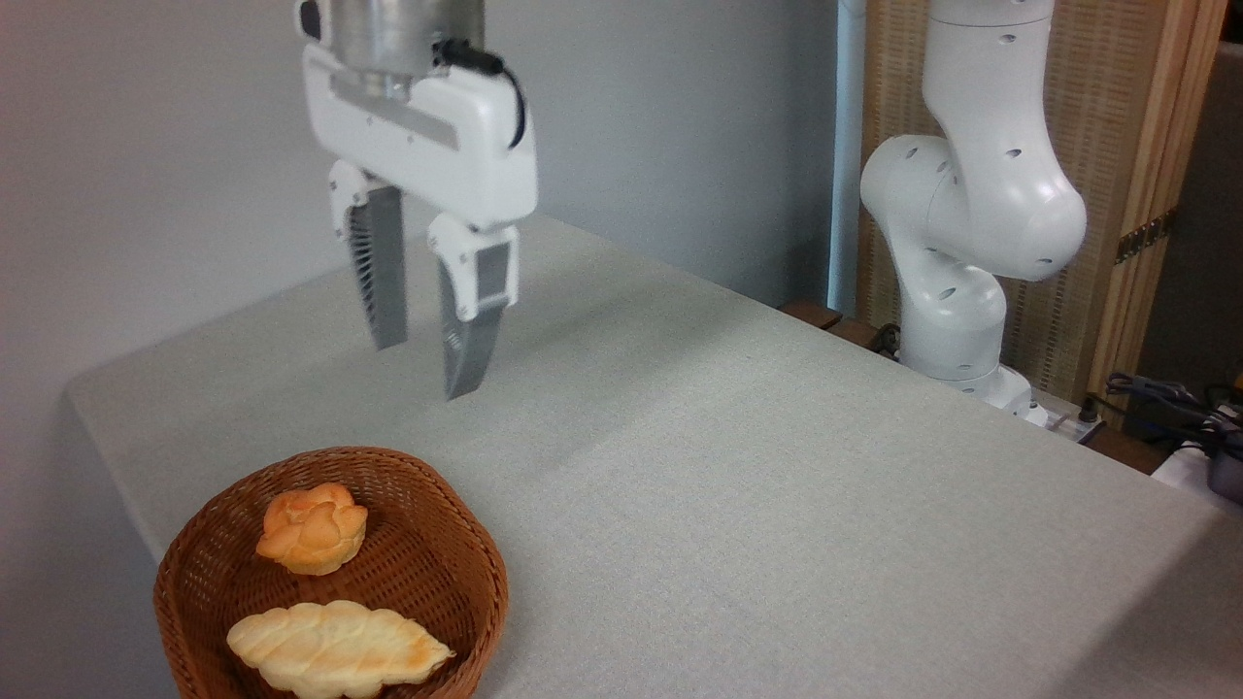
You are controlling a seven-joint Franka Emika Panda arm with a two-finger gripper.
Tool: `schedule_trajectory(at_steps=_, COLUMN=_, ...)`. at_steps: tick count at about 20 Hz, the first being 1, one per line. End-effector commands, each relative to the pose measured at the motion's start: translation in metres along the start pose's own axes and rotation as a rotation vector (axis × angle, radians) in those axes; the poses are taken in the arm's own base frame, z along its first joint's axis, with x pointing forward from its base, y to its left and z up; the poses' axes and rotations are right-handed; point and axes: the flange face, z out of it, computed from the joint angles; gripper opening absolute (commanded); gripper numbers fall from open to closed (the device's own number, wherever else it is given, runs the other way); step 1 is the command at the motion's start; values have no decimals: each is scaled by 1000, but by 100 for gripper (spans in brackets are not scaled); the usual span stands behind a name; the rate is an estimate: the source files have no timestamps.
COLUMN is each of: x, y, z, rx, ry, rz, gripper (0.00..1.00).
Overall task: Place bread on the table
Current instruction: 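Lower the open gripper down onto the orange round bun in the basket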
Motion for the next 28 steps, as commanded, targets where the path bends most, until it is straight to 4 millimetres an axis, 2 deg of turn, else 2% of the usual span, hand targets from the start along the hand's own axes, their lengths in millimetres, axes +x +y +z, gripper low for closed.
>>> schedule_trajectory(at_steps=1, x=30, y=1, z=39, rx=20, ry=49, rz=30, gripper=100)
schedule_trajectory(at_steps=6, x=75, y=28, z=99, rx=-21, ry=112, rz=21, gripper=100)
schedule_trajectory(at_steps=9, x=99, y=57, z=145, rx=-50, ry=103, rz=3, gripper=100)
schedule_trajectory(at_steps=12, x=106, y=64, z=184, rx=-28, ry=67, rz=51, gripper=100)
schedule_trajectory(at_steps=15, x=108, y=69, z=198, rx=-6, ry=36, rz=101, gripper=100)
schedule_trajectory(at_steps=21, x=110, y=71, z=208, rx=10, ry=21, rz=116, gripper=99)
schedule_trajectory(at_steps=23, x=110, y=71, z=207, rx=10, ry=22, rz=118, gripper=80)
schedule_trajectory(at_steps=25, x=110, y=71, z=207, rx=10, ry=22, rz=123, gripper=53)
schedule_trajectory(at_steps=26, x=110, y=71, z=207, rx=10, ry=22, rz=125, gripper=47)
schedule_trajectory(at_steps=28, x=110, y=71, z=207, rx=10, ry=22, rz=126, gripper=42)
